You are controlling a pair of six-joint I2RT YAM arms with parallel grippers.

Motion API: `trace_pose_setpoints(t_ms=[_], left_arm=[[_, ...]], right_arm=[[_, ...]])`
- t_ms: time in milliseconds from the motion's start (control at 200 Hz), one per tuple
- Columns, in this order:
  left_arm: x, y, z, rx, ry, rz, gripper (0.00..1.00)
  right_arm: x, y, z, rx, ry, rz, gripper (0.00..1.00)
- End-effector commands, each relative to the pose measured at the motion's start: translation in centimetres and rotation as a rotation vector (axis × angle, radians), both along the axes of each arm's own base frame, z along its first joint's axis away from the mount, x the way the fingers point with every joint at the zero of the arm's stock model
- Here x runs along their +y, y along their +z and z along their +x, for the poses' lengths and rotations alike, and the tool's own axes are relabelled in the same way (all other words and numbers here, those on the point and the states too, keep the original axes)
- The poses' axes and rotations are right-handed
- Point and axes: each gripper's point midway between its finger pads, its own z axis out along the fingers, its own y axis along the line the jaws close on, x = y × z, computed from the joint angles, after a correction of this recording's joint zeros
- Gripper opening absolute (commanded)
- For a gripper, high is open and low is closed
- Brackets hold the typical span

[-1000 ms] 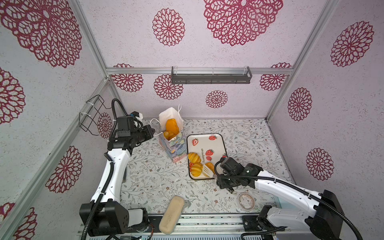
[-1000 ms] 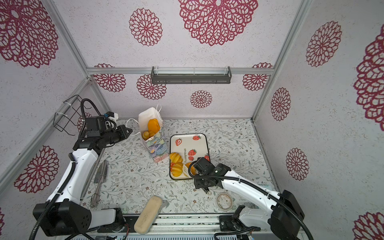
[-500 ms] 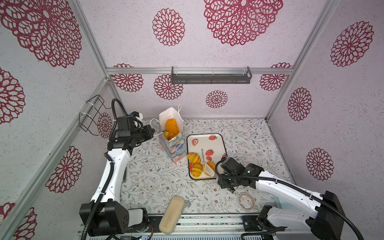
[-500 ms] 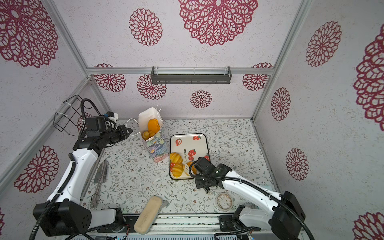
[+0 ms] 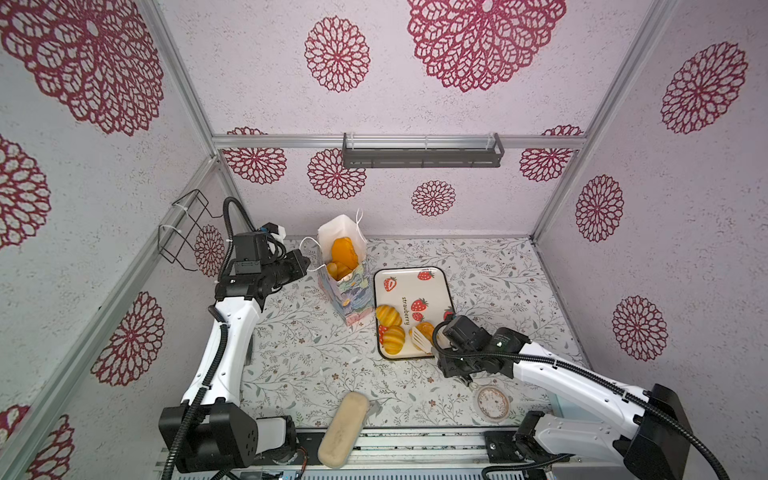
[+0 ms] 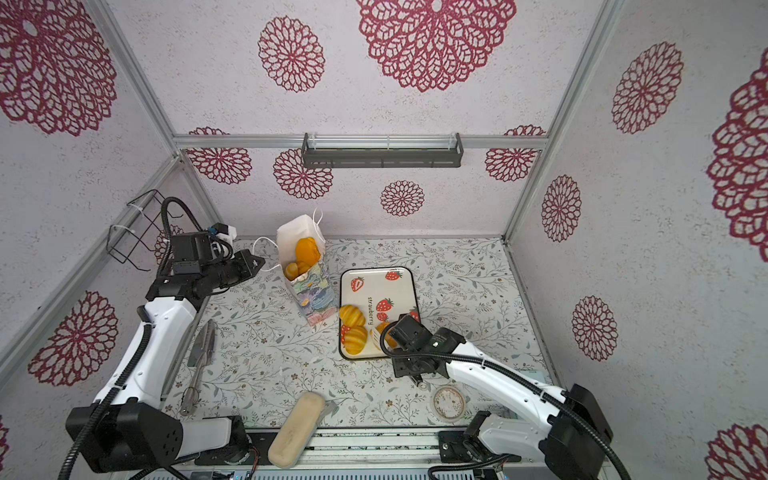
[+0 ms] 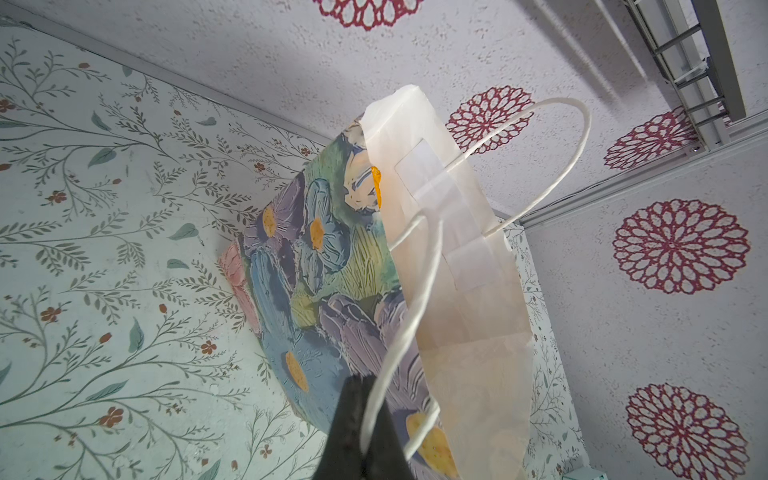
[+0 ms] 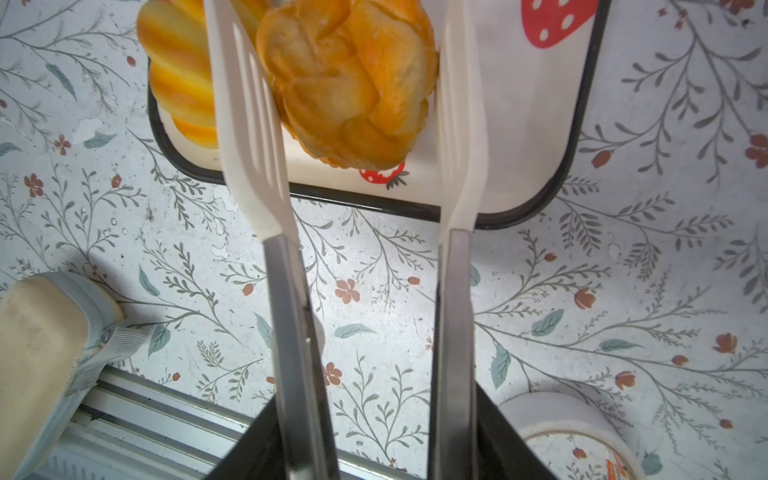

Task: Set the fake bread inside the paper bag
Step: 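Lower the open tongs with the right gripper around the braided bun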

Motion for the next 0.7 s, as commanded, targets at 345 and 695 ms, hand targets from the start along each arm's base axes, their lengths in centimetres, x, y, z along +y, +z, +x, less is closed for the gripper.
trace_pose_setpoints(t_ms=[345, 695], left_arm=[[0.04, -0.01, 0.14, -0.007, 0.004, 0.0, 0.0], [0.06, 0.03, 0.08, -0.008, 0.005, 0.002, 0.0]], right_arm=[[1.03, 1.44, 1.47, -0.036, 0.009, 0.004, 0.66], [0.76, 0.68, 1.46, -0.025, 0.012, -0.028, 0.66]])
